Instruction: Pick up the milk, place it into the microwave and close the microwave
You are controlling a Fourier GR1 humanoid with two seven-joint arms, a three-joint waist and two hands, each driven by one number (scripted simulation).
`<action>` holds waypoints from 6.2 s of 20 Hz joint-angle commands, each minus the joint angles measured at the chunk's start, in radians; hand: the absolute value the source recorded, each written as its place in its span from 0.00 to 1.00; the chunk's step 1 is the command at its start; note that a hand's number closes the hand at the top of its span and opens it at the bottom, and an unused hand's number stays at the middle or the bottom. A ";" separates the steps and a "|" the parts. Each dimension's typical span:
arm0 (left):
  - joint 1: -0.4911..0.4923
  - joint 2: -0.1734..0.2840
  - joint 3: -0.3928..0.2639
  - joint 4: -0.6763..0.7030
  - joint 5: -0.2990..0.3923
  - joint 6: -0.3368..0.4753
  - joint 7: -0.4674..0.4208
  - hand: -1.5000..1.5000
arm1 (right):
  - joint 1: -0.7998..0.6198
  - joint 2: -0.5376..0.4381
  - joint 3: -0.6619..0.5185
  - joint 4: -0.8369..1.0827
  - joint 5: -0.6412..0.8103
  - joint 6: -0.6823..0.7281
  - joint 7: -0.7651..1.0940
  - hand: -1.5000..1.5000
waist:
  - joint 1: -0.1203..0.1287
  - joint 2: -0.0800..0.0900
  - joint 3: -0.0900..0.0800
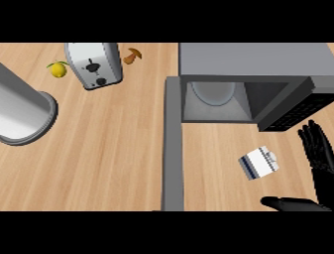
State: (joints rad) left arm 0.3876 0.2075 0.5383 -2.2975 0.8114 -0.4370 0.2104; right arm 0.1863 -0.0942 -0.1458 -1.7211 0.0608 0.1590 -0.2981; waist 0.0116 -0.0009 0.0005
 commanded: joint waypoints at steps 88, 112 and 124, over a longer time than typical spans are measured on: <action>-0.080 -0.056 0.197 0.083 0.236 -0.231 0.221 0.00 | -1.150 -0.166 -0.171 1.572 0.193 -0.412 -0.429 1.00 | 0.080 0.041 0.003; -0.202 0.037 0.187 0.174 0.213 -0.236 0.220 0.00 | -1.208 -0.276 -0.199 1.619 0.182 -0.588 -0.377 1.00 | 0.155 0.086 0.008; -0.246 0.061 0.186 0.205 0.155 -0.243 0.219 0.00 | -1.234 -0.324 -0.200 1.641 0.163 -0.565 -0.386 1.00 | 0.165 0.099 0.008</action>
State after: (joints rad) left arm 0.1541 0.2548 0.7212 -2.1027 0.9845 -0.6777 0.4277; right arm -1.0295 -0.3512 -0.3807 -0.0721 0.1840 -0.4281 -0.6929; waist 0.1729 0.0826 0.0051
